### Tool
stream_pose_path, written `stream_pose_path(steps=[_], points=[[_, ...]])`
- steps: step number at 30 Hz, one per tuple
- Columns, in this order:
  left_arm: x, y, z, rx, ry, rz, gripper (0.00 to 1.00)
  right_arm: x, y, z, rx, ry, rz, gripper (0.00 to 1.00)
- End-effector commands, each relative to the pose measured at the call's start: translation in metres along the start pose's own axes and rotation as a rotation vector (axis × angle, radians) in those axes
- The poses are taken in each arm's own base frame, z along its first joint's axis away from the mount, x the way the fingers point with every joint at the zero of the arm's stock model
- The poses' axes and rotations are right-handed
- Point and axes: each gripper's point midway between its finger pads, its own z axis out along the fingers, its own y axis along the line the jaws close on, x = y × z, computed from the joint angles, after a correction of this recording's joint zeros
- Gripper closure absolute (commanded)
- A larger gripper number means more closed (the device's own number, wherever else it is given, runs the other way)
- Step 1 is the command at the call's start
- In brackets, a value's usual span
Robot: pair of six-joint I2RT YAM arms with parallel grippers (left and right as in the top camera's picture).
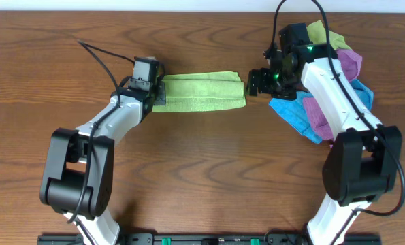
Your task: Fold the cloth
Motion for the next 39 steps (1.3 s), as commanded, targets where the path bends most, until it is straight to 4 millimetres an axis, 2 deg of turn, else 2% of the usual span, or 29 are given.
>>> stream_pose_path(steps=[1,4,13,21,25,34,36,39], points=[[0.004,-0.009,0.001,0.037,0.029,-0.088,0.94,-0.008,0.000,-0.012,0.000,-0.042,-0.001,0.11],[0.005,-0.019,0.000,0.096,0.045,-0.112,0.95,-0.010,0.000,-0.012,0.003,-0.047,-0.002,0.11],[-0.012,-0.024,0.002,0.116,-0.030,-0.027,0.94,-0.010,0.000,-0.012,0.003,-0.048,-0.002,0.11],[-0.003,-0.018,0.012,0.083,-0.007,0.021,0.94,-0.009,0.000,-0.012,0.003,-0.047,-0.002,0.12],[0.009,-0.005,0.028,0.012,0.021,0.024,0.94,-0.008,0.000,-0.012,0.004,-0.040,0.000,0.12],[0.026,-0.005,0.047,0.008,0.069,0.028,0.94,-0.002,0.001,-0.009,0.006,-0.020,-0.002,0.13],[0.030,-0.004,0.046,0.005,0.083,0.031,0.94,0.003,0.005,-0.005,-0.002,-0.003,-0.014,0.13],[0.030,-0.004,0.046,0.004,0.086,0.032,0.94,0.016,0.025,0.011,-0.115,0.043,-0.086,0.11]])
